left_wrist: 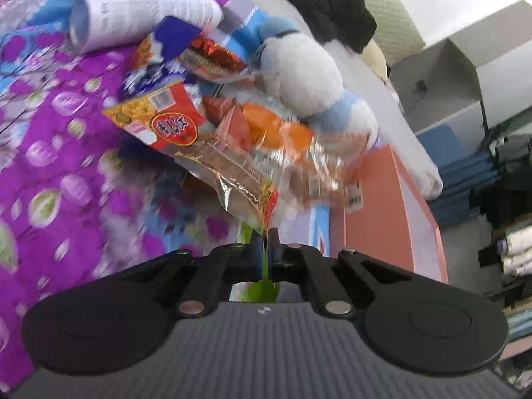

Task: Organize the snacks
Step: 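Close the left tool on the red tofu packet while the right tool grips the white shrimp packet, then lift both held packets and carry them toward the pink box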

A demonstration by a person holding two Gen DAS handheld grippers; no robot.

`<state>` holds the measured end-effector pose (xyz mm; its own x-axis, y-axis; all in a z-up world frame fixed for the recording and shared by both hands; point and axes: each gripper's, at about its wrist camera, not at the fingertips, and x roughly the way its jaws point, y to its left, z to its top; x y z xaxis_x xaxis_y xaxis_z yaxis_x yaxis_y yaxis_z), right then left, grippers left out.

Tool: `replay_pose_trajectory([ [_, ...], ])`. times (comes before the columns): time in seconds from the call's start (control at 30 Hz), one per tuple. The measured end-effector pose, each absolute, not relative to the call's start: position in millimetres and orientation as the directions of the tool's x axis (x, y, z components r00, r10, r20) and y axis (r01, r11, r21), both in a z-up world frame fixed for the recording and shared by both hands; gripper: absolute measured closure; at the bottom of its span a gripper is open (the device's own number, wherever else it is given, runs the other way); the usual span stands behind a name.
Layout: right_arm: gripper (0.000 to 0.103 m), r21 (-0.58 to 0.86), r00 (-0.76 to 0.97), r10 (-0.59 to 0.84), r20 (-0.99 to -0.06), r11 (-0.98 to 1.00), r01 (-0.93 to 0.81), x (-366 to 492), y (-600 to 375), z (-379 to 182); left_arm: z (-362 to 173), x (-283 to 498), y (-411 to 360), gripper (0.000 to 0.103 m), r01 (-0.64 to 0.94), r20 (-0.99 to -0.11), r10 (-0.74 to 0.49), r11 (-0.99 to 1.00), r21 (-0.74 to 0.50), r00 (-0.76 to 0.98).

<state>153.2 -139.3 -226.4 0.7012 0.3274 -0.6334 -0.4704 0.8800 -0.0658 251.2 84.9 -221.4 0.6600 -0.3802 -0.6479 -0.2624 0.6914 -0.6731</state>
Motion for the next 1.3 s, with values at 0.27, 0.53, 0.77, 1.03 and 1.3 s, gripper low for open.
replay_pose_trajectory([
  [0.27, 0.065, -0.087, 0.686, 0.317, -0.655, 0.87, -0.485, 138, -143, -219, -218, 192, 87, 0.101, -0.245, -0.693, -0.423, 0.722, -0.647, 0.583],
  [0.53, 0.065, -0.097, 0.674, 0.308, -0.672, 0.866, -0.491, 121, -144, -211, -218, 136, 94, 0.101, -0.233, -0.731, -0.448, 0.747, -0.622, 0.515],
  [0.77, 0.064, -0.079, 0.642, 0.31, -0.701, 0.861, -0.502, 108, -147, -209, -221, 104, 107, 0.1, -0.262, -0.773, -0.429, 0.768, -0.585, 0.468],
  [1.03, 0.019, 0.016, 0.659, 0.354, -0.663, 0.888, -0.46, 106, -159, -203, -219, 101, 112, 0.015, -0.307, -0.834, -0.339, 0.815, -0.491, 0.434],
  [1.3, 0.019, 0.045, 0.641, 0.304, -0.705, 0.921, -0.388, 123, -167, -222, -213, 126, 86, 0.007, -0.262, -0.87, -0.244, 0.888, -0.379, 0.429],
])
